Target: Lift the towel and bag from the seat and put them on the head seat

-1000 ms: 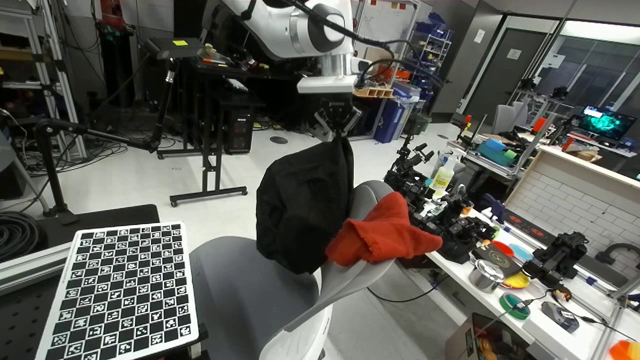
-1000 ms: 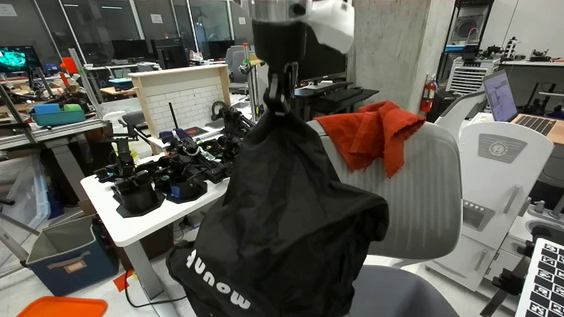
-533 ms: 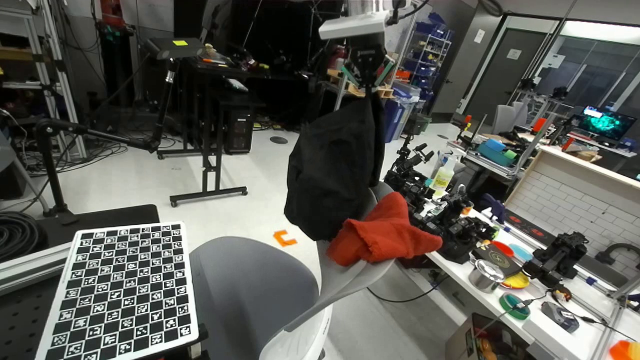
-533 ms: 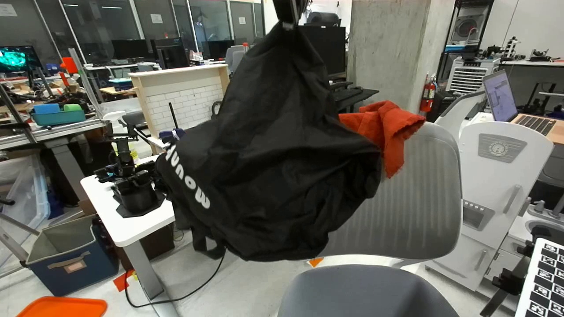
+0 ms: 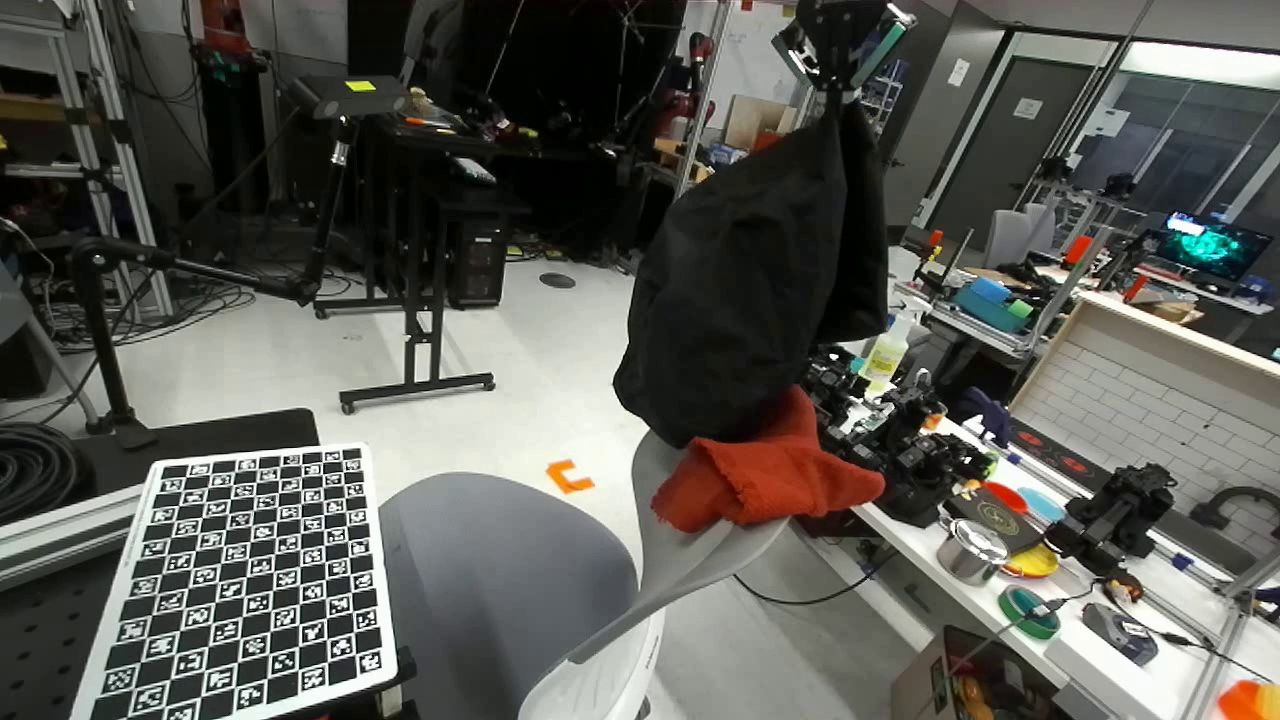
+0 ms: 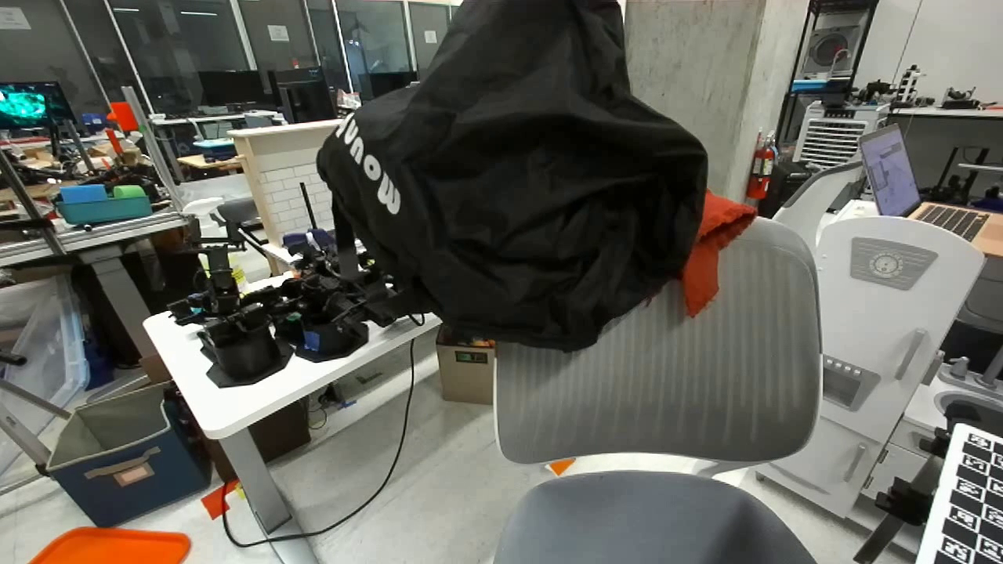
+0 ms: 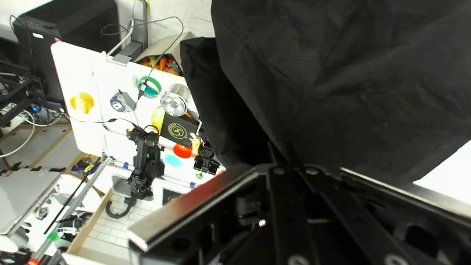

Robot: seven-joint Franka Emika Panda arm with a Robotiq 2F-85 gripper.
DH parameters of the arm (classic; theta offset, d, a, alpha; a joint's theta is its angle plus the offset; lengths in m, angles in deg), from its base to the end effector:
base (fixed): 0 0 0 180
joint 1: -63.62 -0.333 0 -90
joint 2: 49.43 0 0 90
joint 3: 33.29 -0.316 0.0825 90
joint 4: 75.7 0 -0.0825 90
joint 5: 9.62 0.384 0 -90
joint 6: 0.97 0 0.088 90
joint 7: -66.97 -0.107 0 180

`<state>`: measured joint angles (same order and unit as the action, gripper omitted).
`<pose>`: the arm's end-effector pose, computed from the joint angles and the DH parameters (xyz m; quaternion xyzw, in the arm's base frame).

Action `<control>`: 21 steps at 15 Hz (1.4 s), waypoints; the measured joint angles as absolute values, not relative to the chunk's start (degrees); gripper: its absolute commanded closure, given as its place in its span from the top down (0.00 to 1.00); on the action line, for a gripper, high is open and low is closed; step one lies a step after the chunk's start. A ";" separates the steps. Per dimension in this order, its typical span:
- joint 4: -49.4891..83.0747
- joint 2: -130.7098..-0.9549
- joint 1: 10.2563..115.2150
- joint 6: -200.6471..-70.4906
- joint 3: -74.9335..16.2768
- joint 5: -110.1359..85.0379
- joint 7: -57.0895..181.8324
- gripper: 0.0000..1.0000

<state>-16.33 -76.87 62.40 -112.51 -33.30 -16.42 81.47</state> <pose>0.7223 0.0075 0.6193 0.9646 0.1428 0.2056 0.0828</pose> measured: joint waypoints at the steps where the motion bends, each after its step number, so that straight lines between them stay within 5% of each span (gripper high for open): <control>1: -16.91 -76.97 63.29 -112.18 -33.30 -15.66 81.52 0.00; 21: -23.51 -96.73 74.81 -110.07 -33.26 -7.12 81.46 0.00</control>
<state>-23.51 -96.73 74.81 -110.07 -33.26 -7.12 81.46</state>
